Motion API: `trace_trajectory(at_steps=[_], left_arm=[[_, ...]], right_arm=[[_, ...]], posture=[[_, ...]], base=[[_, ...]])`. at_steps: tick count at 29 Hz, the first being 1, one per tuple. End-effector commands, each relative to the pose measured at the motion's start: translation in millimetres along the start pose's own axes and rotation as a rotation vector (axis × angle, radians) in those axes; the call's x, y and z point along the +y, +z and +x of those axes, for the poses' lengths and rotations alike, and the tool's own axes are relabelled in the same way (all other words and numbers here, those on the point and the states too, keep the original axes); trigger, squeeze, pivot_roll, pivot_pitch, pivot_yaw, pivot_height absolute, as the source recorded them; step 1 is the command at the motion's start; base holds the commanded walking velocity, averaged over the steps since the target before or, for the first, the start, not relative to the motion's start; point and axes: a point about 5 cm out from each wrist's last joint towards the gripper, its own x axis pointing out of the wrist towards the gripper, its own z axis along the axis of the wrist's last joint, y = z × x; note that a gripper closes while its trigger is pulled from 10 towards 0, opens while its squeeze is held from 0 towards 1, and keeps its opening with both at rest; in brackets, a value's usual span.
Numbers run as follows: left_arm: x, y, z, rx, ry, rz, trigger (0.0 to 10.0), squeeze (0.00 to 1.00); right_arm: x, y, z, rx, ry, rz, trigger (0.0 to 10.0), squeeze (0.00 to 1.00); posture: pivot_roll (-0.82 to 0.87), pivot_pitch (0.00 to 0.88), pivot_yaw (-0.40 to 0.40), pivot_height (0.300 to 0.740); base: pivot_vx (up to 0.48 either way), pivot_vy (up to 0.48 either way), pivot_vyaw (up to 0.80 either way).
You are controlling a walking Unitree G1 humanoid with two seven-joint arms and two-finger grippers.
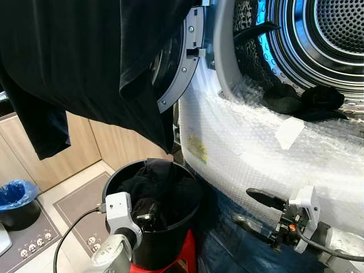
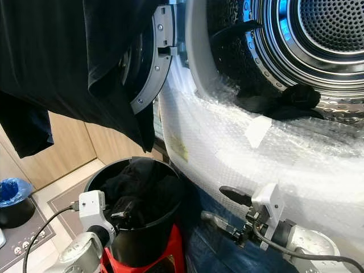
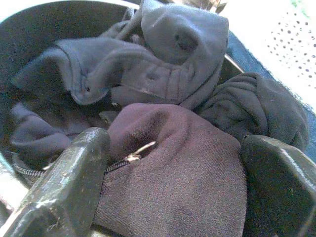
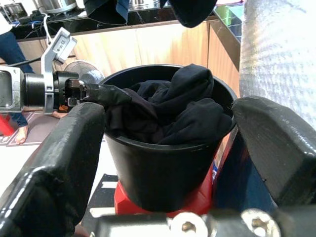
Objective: Clothes washing
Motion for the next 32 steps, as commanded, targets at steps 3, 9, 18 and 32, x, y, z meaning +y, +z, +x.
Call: trace_trajectory(at_steps=[3,9,18,32], left_arm=[[2.6,1.0,4.7,0.042,0.017,-0.017,10.0,0.00],[5.9,-4.2,8.5,0.132,0.017,-0.023,10.0,0.00],[7.0,-8.0,9.6,0.203,-0.002,-0.051,10.0,0.00],[3.7,-6.3,8.9,0.221,-0.034,-0.090,0.0,0.00]], right_arm=[[1.3,2.5,-2.3,-0.016,-0.014,-0.014,10.0,0.00],[1.5,3.5,-2.6,-0.020,-0.016,-0.013,10.0,0.00],[1.9,5.8,-0.5,-0.028,-0.014,-0.018,10.0,0.00],[1.1,6.1,-0.2,-0.033,-0.015,-0.020,10.0,0.00]], posture=[[-0.05,0.000,0.011,0.740],[-0.05,0.000,0.011,0.740],[-0.05,0.000,0.008,0.740],[-0.05,0.000,0.006,0.740]], base=[[0.000,0.000,0.00],[0.000,0.000,0.00],[0.000,0.000,0.00],[0.000,0.000,0.00]])
